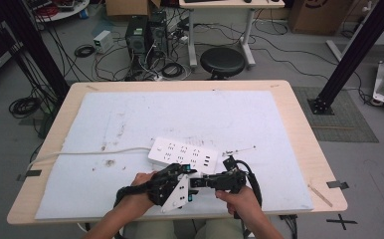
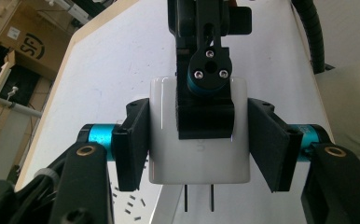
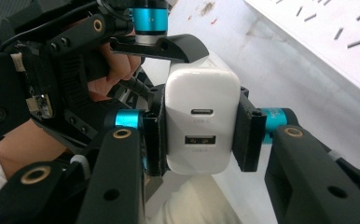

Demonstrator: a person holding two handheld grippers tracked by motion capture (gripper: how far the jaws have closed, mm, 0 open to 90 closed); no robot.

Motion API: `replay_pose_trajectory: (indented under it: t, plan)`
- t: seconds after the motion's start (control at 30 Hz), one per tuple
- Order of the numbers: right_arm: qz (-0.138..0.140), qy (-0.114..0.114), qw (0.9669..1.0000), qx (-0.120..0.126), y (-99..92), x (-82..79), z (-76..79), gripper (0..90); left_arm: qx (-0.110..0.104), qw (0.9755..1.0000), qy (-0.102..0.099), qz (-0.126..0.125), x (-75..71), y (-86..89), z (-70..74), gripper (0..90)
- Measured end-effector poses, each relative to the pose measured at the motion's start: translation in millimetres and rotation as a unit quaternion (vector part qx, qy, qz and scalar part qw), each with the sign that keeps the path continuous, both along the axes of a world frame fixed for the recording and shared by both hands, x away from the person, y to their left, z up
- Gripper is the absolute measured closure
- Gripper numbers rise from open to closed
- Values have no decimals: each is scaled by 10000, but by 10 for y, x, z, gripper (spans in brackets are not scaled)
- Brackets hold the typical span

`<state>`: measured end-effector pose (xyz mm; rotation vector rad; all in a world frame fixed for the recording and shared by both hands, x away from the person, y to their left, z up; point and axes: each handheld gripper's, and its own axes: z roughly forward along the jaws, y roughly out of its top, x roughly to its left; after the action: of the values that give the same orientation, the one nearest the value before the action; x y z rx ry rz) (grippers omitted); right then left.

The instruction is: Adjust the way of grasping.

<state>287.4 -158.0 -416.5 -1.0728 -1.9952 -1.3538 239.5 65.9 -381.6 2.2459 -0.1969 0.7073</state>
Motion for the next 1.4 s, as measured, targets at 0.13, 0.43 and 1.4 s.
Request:
replay_pose_trajectory:
  t: [0.13,0.43,1.4]
  plan:
    - [-57,-1,9999,-97,-3,3,11,635,-97,9997,223,79,29,13,1,419]
    - [-235,-549,9969,-505,-166,17,115,635,-648,9892,1221,487,196,274,-65,280]
    - [201,-2315,9456,-2277,-376,109,542,635,-2593,9252,1843,2068,364,1297,-80,239]
